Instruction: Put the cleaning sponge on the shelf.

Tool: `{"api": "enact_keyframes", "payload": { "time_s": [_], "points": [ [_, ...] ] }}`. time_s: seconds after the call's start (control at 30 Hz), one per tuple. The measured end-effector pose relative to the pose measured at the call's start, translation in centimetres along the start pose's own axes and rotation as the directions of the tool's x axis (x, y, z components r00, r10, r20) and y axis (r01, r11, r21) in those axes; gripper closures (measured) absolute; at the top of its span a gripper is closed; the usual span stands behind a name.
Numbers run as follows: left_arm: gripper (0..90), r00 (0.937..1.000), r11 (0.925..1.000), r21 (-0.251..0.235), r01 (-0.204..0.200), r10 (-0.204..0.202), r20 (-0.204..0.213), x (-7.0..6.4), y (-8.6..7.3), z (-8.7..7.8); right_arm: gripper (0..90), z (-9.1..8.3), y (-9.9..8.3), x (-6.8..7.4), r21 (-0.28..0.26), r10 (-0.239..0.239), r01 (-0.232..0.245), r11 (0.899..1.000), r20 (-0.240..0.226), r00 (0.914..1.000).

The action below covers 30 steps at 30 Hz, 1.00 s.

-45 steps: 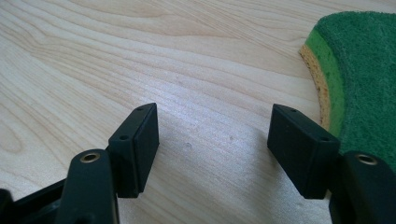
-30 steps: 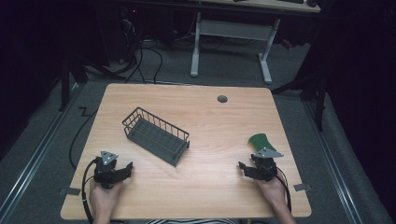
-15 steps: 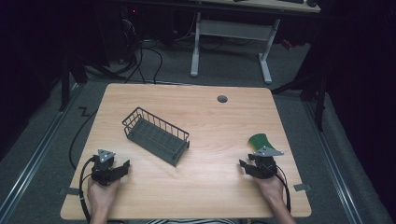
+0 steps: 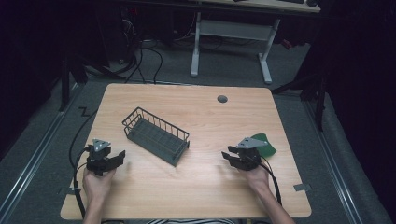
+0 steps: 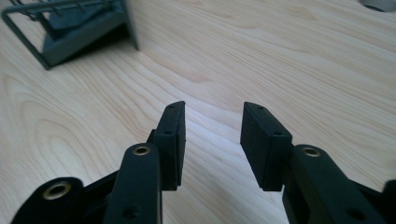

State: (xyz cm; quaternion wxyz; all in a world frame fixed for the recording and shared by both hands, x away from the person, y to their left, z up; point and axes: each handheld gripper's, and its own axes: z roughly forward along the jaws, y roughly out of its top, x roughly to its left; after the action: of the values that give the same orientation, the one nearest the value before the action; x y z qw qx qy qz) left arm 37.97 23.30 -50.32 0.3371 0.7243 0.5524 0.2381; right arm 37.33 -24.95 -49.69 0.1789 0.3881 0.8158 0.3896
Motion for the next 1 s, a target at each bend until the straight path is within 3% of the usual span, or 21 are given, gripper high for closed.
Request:
{"api": "enact_keyframes", "payload": {
  "time_s": [0.27,0.5,0.63,0.7,0.87,1.0],
  "points": [
    [45.8,1.0000,1.0000,0.006,-0.008,0.008,0.004,0.5,2.0,0.3,65.8,2.8,2.5,1.8,0.015,-0.050,0.052,0.999,-0.079,0.9956],
    [49.3,0.9996,0.9995,0.016,-0.027,0.027,0.012,0.7,3.2,1.3,65.5,5.3,4.3,3.0,0.057,-0.059,0.067,0.996,-0.132,0.9895],
    [49.5,0.9984,0.9977,0.041,-0.054,0.055,-0.010,0.8,4.0,2.1,64.2,6.5,5.4,3.5,0.096,-0.067,0.080,0.992,-0.131,0.9892],
    [50.6,0.9991,0.9988,0.021,-0.043,0.043,0.003,1.0,4.2,2.4,63.9,6.8,5.6,3.7,0.104,-0.074,0.088,0.991,-0.130,0.9888],
    [51.6,0.9996,0.9981,0.056,-0.025,0.024,0.016,1.6,4.0,3.8,60.8,7.9,6.6,4.2,0.125,-0.079,0.094,0.988,-0.122,0.9894],
    [52.7,0.9991,0.9991,0.037,-0.018,0.016,0.038,1.6,4.0,4.1,60.9,8.7,6.8,4.6,0.142,-0.092,0.109,0.984,-0.121,0.9883]
  ]
}}
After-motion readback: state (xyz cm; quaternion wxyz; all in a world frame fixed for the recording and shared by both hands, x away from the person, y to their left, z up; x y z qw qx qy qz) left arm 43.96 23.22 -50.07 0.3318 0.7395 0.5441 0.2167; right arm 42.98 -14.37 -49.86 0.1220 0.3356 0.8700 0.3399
